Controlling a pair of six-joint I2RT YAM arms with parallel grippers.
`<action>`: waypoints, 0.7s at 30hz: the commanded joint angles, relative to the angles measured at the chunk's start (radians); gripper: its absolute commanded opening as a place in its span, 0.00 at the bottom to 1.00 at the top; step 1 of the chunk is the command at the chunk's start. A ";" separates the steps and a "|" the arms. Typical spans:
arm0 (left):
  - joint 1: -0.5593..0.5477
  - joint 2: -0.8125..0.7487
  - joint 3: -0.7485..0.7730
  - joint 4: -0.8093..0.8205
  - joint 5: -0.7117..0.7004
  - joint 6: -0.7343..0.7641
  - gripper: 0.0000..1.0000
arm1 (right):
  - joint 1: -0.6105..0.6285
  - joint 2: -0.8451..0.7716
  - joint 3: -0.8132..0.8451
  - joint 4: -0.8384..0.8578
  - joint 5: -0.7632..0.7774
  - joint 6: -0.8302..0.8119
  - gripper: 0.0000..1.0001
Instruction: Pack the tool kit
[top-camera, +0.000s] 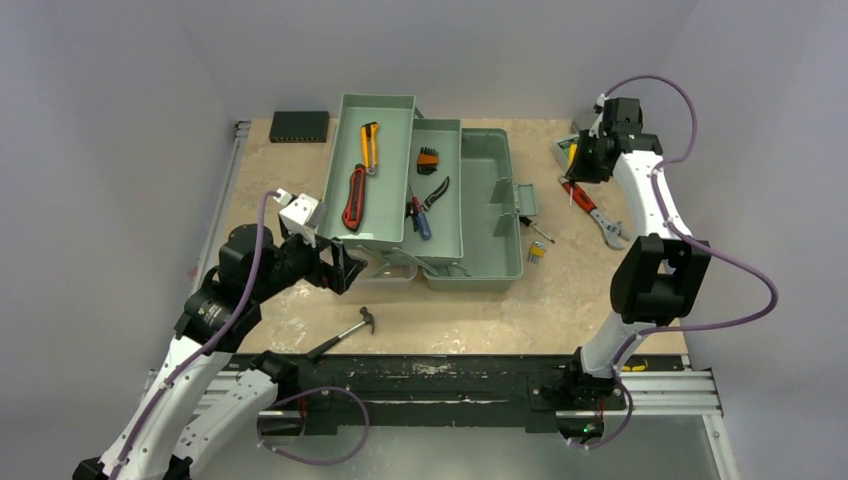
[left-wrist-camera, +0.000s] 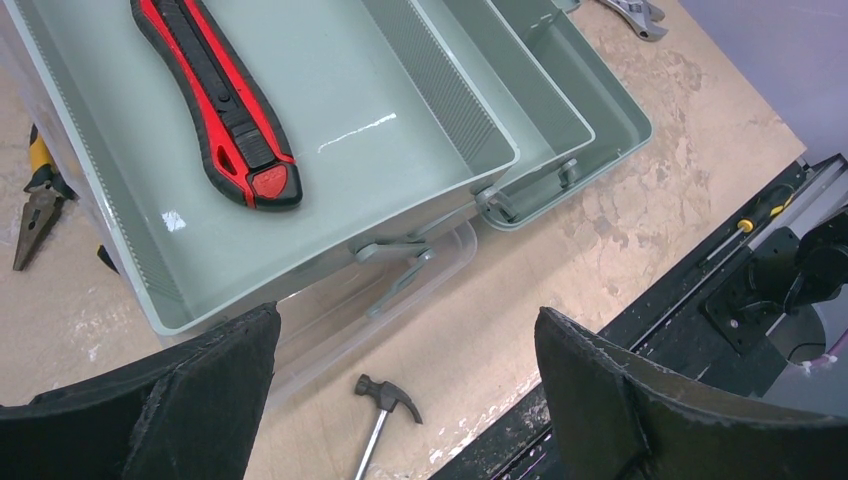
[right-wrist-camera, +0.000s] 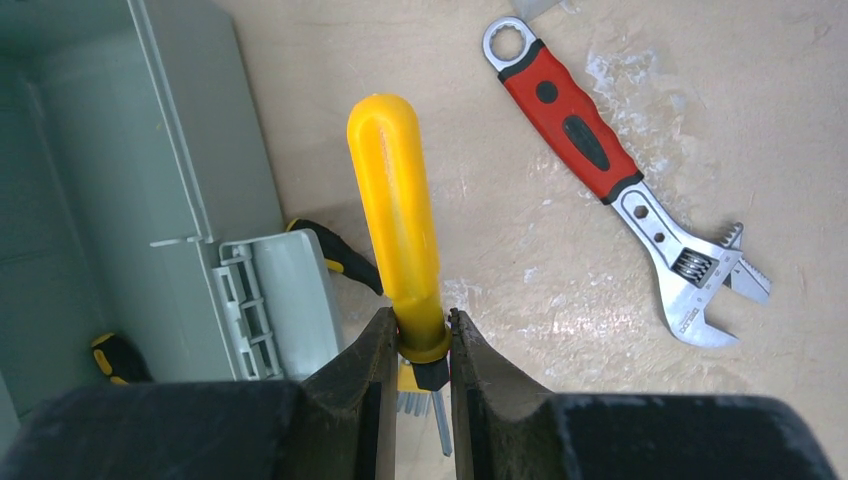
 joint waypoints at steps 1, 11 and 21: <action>-0.004 -0.010 -0.006 0.034 -0.004 0.024 0.94 | 0.000 -0.054 -0.018 0.045 -0.023 0.018 0.00; -0.004 -0.013 -0.007 0.033 -0.006 0.026 0.94 | 0.000 -0.037 -0.070 0.075 -0.012 0.020 0.05; -0.004 -0.012 -0.006 0.033 -0.005 0.026 0.95 | 0.000 0.081 -0.101 0.135 0.003 0.022 0.09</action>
